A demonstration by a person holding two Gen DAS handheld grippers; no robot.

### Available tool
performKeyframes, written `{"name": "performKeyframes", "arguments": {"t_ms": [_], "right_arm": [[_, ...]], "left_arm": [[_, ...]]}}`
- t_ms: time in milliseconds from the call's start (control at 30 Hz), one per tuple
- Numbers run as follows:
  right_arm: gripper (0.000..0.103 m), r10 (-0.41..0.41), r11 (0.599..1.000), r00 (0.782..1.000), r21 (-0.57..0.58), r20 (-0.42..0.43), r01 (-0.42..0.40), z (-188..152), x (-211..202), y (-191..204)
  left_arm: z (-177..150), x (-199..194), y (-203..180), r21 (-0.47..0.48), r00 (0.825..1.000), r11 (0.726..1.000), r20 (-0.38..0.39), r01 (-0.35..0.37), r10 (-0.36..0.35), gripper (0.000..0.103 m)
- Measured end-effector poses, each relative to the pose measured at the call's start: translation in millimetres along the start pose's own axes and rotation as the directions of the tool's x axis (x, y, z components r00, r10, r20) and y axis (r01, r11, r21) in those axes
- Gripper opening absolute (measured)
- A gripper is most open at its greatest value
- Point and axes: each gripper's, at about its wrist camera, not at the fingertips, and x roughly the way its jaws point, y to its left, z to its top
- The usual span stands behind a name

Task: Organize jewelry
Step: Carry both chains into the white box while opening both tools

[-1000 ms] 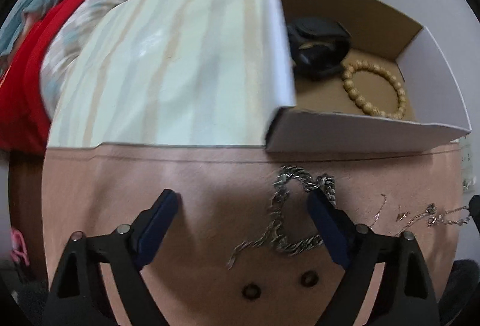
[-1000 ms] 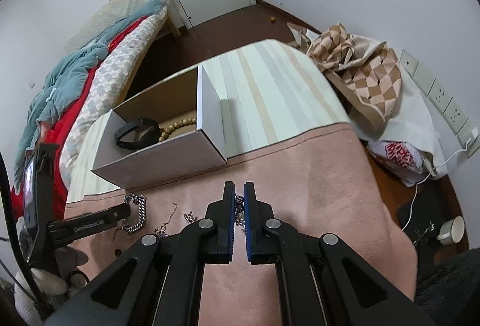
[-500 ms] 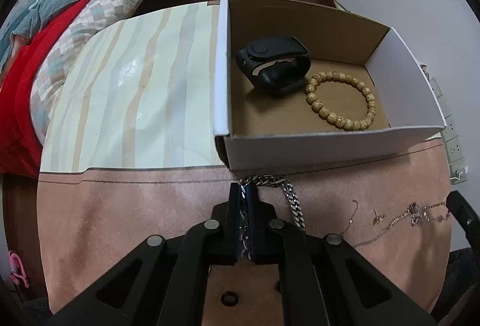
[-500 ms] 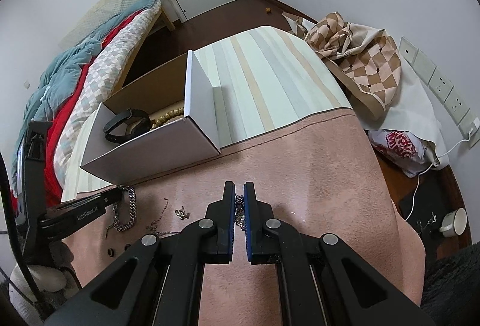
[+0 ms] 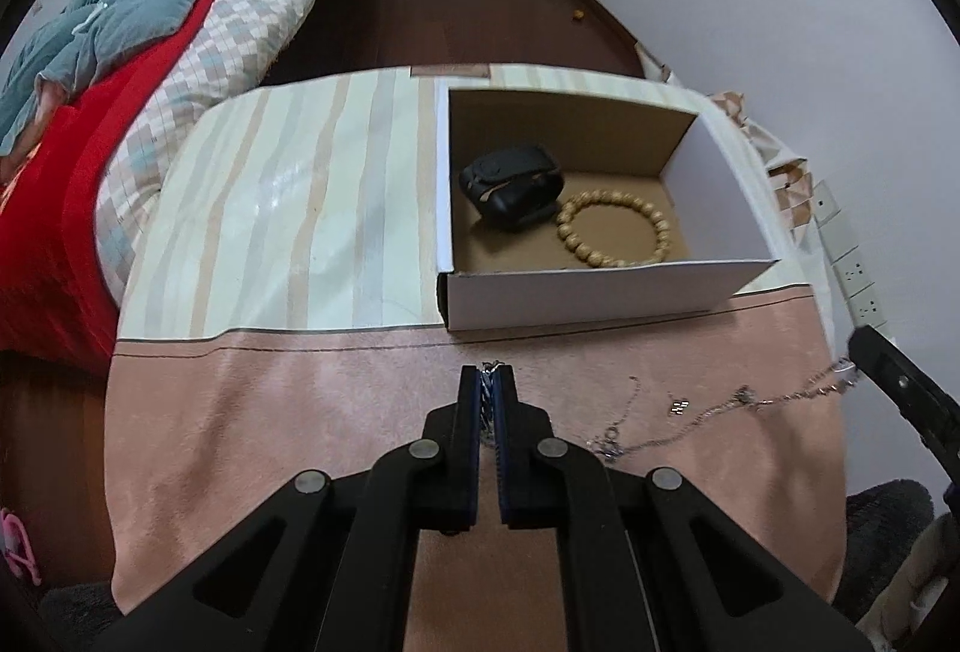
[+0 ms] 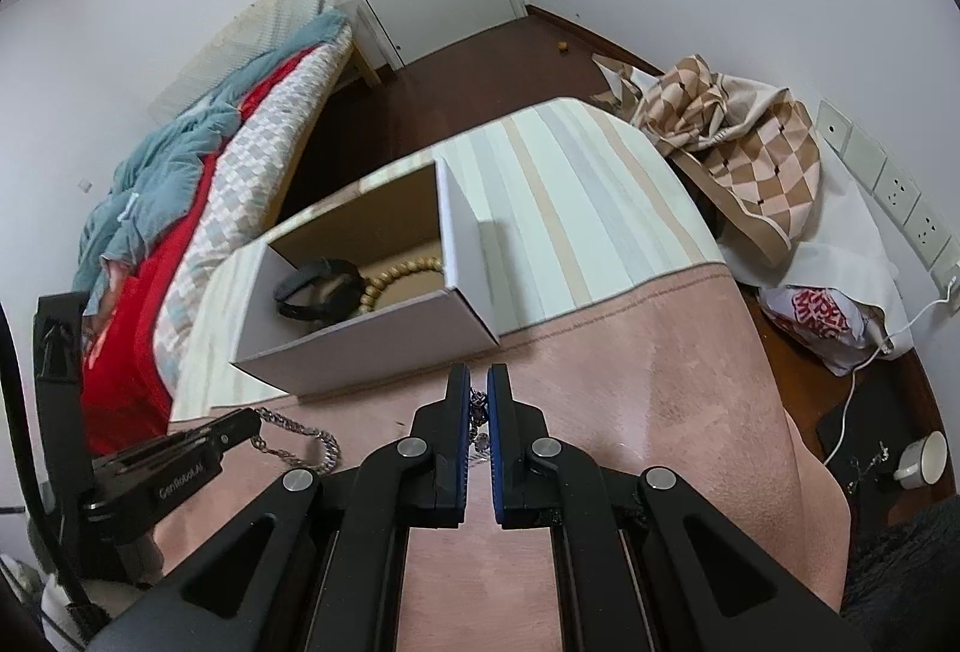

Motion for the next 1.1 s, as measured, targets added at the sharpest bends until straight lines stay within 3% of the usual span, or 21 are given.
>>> {"name": "performKeyframes", "arguments": {"t_ms": [333,633,733,833,1100], "right_arm": [[0.006,0.091,0.996,0.995,-0.011,0.036,-0.091,24.7,-30.9,19.9],[0.006,0.185,0.978,0.979,-0.111,0.085,-0.175,90.2,-54.7,56.7],[0.006,0.198,0.972,0.979,-0.142,0.059,-0.188,114.8,-40.5,67.4],[0.006,0.200,0.966,0.980,-0.170,0.000,-0.197,133.9,-13.7,75.0],[0.006,0.140,0.956,0.980,-0.239,-0.142,-0.171,155.2,63.2,85.8]], "left_arm": [[20.0,-44.1,-2.5,0.004,0.995,0.997,0.054,0.081,-0.081,0.001],[81.3,-77.2,-10.2,0.038,0.980,0.988,0.124,0.151,-0.154,0.001],[101.5,-68.7,-11.3,0.048,0.981,0.988,0.119,0.147,-0.152,0.001],[114.6,-44.8,-9.6,0.033,0.984,0.986,0.067,0.161,-0.162,0.001],[118.0,24.0,0.4,-0.022,0.987,0.991,-0.085,0.135,-0.137,0.002]]}}
